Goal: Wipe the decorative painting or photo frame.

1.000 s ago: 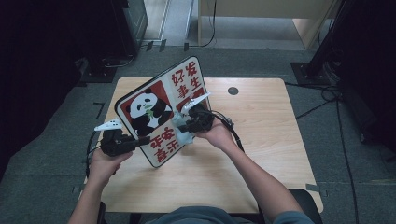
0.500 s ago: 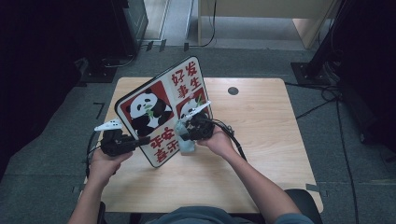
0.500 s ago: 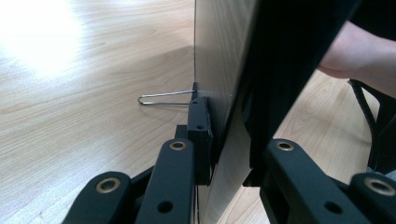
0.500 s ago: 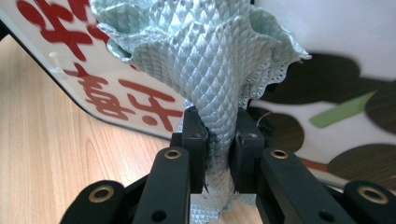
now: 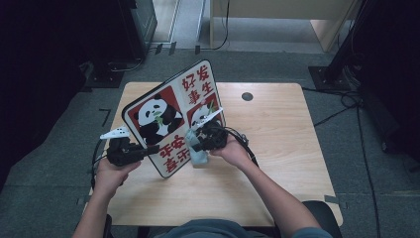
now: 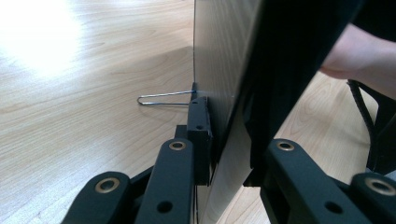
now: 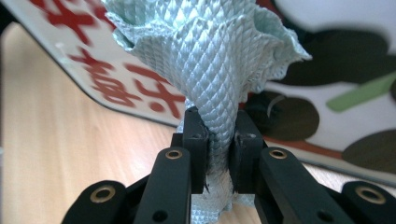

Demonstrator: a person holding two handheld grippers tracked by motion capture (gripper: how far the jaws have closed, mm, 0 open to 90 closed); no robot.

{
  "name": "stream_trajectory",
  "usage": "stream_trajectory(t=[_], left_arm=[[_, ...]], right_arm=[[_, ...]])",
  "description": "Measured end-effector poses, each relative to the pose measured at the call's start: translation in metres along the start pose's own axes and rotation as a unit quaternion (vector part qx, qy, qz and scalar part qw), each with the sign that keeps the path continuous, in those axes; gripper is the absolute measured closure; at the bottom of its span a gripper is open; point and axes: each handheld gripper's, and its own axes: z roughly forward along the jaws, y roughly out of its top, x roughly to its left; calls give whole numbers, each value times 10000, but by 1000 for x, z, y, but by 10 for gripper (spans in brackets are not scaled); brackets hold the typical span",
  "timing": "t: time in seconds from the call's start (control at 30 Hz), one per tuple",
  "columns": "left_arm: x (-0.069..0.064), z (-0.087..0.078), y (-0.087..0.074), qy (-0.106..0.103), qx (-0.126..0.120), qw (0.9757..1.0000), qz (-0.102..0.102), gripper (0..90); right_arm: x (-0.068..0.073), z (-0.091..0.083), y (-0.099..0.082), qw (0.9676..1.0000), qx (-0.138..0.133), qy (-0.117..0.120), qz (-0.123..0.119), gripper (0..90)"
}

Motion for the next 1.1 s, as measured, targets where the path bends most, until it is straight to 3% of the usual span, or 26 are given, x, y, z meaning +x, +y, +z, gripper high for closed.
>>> stream_trajectory(t=[0.37,0.67,0.83,1.1], left_arm=[[0,0,0,-3,-8,10000,-11,790],[0,0,0,-12,4,10000,-18,790],[0,0,0,-27,2,10000,-37,789],[0,0,0,-16,1,10000,-23,790]], right_arm=[[26,-47,54,9987,-372,-6,-338,795],[50,-82,110,9946,-710,-97,-748,793],[59,-94,131,9921,-824,-201,-929,793],[67,-98,152,9910,-905,-280,-951,792]])
